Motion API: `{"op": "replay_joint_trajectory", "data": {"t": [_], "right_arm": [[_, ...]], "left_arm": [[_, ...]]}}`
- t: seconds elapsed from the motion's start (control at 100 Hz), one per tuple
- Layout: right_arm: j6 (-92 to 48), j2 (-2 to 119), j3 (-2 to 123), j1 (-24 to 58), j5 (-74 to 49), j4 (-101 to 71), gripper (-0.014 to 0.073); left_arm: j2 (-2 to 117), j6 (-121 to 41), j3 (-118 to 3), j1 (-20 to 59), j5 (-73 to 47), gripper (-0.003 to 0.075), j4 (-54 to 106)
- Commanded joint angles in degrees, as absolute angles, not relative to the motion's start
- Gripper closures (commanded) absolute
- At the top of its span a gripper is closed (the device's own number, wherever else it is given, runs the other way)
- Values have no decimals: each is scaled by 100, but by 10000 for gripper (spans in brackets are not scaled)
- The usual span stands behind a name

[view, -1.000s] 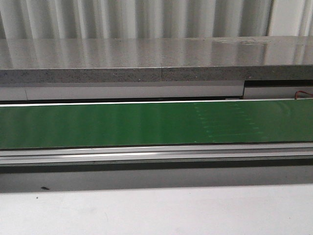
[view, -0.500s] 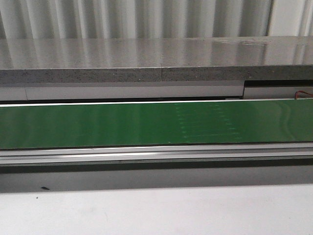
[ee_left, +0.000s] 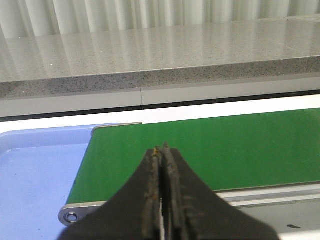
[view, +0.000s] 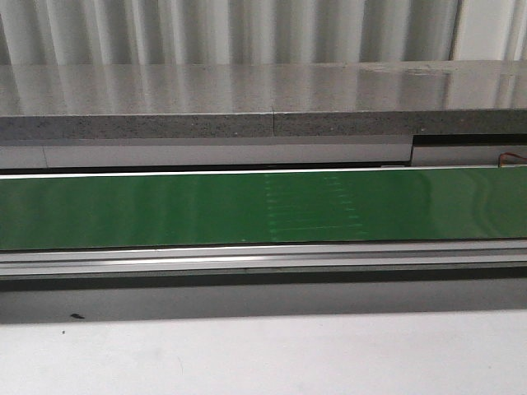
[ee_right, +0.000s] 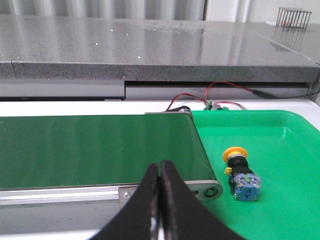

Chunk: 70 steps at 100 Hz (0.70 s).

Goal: Move button from right to left
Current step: 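Lower the right gripper over the yellow push button in the green tray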

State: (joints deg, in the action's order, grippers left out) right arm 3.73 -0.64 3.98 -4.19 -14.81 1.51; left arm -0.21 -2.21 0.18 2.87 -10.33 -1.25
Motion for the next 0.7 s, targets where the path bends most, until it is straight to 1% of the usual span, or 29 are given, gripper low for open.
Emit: {"op": "replay_joint_trajectory", "data": {"t": [0.0, 0.17, 0.41, 0.52, 0.69], "right_arm": [[355, 172, 1034, -440, -1779, 223, 660], [355, 1043, 2041, -440, -3064, 223, 660], [355, 2704, 3449, -440, -4352, 223, 660], [355, 3510, 4009, -440, -4555, 223, 660], [355, 4468, 4469, -440, -4796, 214, 660]], "left_arm": [[-202, -175, 242, 285, -583, 741, -76], [-202, -175, 242, 285, -583, 741, -76], [-202, -175, 242, 285, -583, 741, -76], [-202, -175, 242, 285, -583, 741, -76], [-202, -175, 242, 285, -583, 741, -76]]}}
